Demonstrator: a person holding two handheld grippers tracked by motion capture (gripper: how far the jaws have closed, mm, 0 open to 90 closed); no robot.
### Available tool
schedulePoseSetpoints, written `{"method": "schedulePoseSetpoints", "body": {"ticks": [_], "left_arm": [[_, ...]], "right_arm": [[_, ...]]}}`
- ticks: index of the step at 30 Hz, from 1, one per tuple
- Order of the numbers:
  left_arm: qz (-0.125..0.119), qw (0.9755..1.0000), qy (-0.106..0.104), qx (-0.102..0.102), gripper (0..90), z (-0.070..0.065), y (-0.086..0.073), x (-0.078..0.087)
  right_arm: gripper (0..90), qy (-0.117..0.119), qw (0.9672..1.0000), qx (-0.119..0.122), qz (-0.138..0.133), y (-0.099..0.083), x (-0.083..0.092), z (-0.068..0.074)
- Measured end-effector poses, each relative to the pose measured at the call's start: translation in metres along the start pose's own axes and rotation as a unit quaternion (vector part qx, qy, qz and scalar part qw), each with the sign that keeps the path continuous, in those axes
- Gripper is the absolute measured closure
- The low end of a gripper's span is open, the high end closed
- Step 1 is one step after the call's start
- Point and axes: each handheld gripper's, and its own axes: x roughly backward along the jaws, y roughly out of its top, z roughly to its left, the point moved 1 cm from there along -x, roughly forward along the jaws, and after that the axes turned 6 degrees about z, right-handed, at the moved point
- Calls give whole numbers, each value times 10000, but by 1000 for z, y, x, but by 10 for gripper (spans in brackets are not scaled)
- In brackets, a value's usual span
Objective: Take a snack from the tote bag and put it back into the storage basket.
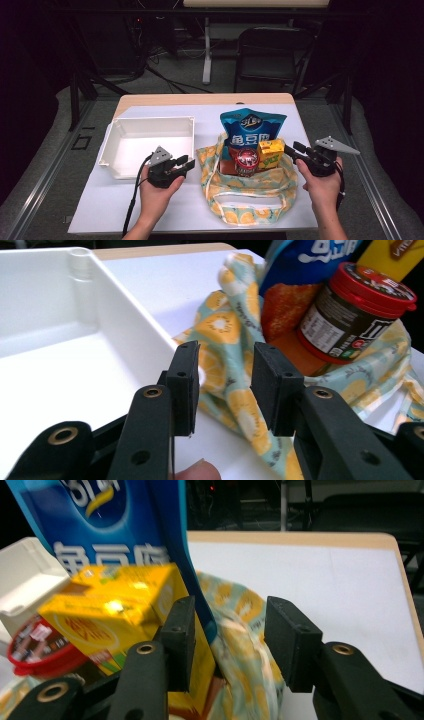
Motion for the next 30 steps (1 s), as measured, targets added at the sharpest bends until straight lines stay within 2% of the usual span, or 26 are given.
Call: {"method": "schedulePoseSetpoints", "body": {"ticks": [2,8,11,13,16,21,24,26,30], "left_arm": [[-15,10000,54,-10,634,5,-1,5],[57,9998,97,134,637,16,-11,9],[47,9998,123,173,638,20,-14,10],[22,9997,127,215,639,22,-13,13],[-75,9996,127,250,639,24,-13,15],[-75,9996,129,243,639,27,-11,19],[-133,9995,130,257,639,29,-11,21],[-130,9995,127,258,639,30,-10,23],[-163,9993,155,295,640,33,-10,25]], "right_arm": [[549,9,10000,39,-74,5,0,2],[539,29,9997,120,-197,21,-4,8],[510,221,9993,32,-314,28,-5,7],[502,238,9991,89,-328,32,-6,10],[493,270,9989,247,-282,38,-10,15],[451,345,9984,342,-275,47,-21,22],[436,360,9983,434,-172,52,-29,25],[438,329,9985,417,-92,55,-33,26],[451,447,9981,434,9,60,-44,29]]}}
